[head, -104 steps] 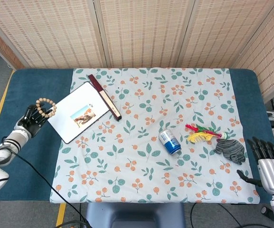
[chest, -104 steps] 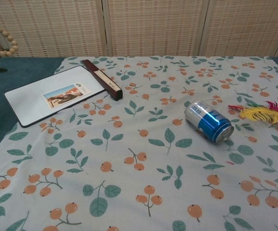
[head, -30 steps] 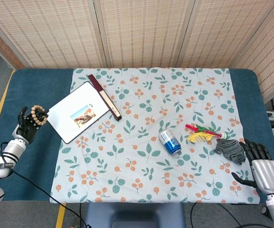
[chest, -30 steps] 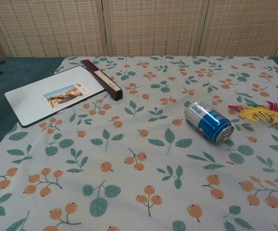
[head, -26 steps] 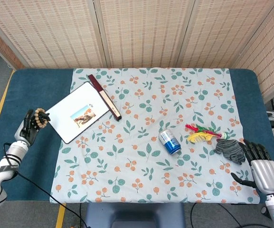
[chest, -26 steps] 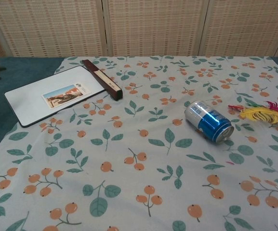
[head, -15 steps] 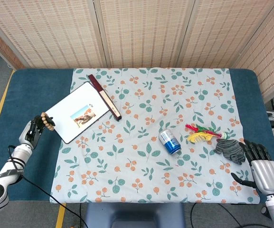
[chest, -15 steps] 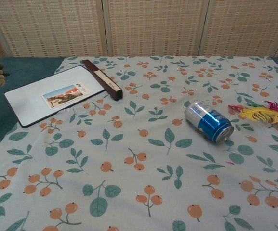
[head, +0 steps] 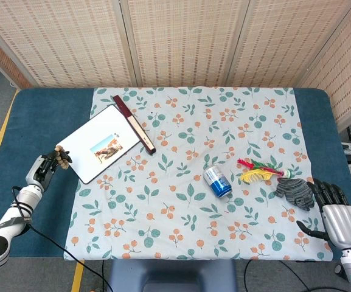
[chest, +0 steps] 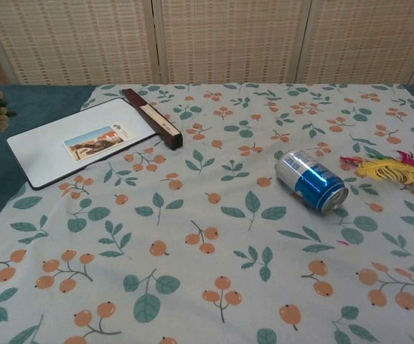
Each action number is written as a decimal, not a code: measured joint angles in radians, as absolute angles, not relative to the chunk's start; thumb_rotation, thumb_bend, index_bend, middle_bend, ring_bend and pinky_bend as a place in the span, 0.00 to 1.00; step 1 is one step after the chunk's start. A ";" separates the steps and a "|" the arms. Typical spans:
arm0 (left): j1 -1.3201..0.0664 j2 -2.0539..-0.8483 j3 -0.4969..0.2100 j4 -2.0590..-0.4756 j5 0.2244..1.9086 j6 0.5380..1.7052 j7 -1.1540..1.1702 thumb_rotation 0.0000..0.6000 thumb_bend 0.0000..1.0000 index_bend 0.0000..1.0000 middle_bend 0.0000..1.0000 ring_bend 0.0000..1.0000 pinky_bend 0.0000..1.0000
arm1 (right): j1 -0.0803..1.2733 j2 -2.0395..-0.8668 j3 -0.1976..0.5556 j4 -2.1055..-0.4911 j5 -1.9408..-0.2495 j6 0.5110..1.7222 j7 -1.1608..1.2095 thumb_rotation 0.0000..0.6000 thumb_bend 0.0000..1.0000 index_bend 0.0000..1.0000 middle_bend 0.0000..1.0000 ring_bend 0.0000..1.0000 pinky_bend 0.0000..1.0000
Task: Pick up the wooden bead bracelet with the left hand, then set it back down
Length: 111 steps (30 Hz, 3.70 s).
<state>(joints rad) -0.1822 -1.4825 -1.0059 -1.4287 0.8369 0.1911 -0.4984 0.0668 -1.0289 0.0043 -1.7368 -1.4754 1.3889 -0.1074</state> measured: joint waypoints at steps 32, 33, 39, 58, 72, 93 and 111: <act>-0.190 -1.420 -0.941 -1.475 0.909 0.134 -0.714 1.00 1.00 0.62 0.56 0.14 0.00 | 0.061 -1.026 0.007 -1.737 -1.482 1.405 -0.101 0.69 0.15 0.00 0.00 0.00 0.00; -0.189 -1.420 -0.941 -1.478 0.916 0.132 -0.712 1.00 1.00 0.59 0.55 0.14 0.00 | 0.061 -1.026 0.007 -1.737 -1.482 1.404 -0.101 0.69 0.15 0.00 0.00 0.00 0.00; -0.165 -1.438 -0.965 -1.499 0.970 0.118 -0.706 1.00 0.86 0.57 0.51 0.13 0.00 | 0.062 -1.025 0.006 -1.739 -1.478 1.398 -0.104 0.69 0.15 0.00 0.00 0.00 0.00; -0.148 -1.459 -0.956 -1.495 1.006 0.162 -0.742 0.57 0.70 0.71 0.58 0.14 0.00 | 0.062 -1.020 0.004 -1.747 -1.479 1.396 -0.106 0.69 0.15 0.00 0.00 0.00 0.00; -0.139 -1.463 -0.945 -1.517 1.073 0.204 -0.804 0.27 0.48 0.71 0.58 0.15 0.00 | 0.062 -1.020 0.005 -1.747 -1.472 1.392 -0.110 0.69 0.15 0.00 0.00 0.00 0.00; -0.146 -1.432 -0.902 -1.531 1.160 0.221 -0.885 0.43 0.91 0.70 0.59 0.15 0.00 | 0.056 -1.016 0.006 -1.750 -1.478 1.408 -0.106 0.69 0.15 0.00 0.00 0.00 0.00; -0.177 -1.362 -0.794 -1.554 1.401 0.264 -1.040 1.00 1.00 0.45 0.36 0.01 0.00 | 0.053 -1.012 0.010 -1.751 -1.476 1.415 -0.099 0.69 0.15 0.00 0.00 0.00 0.00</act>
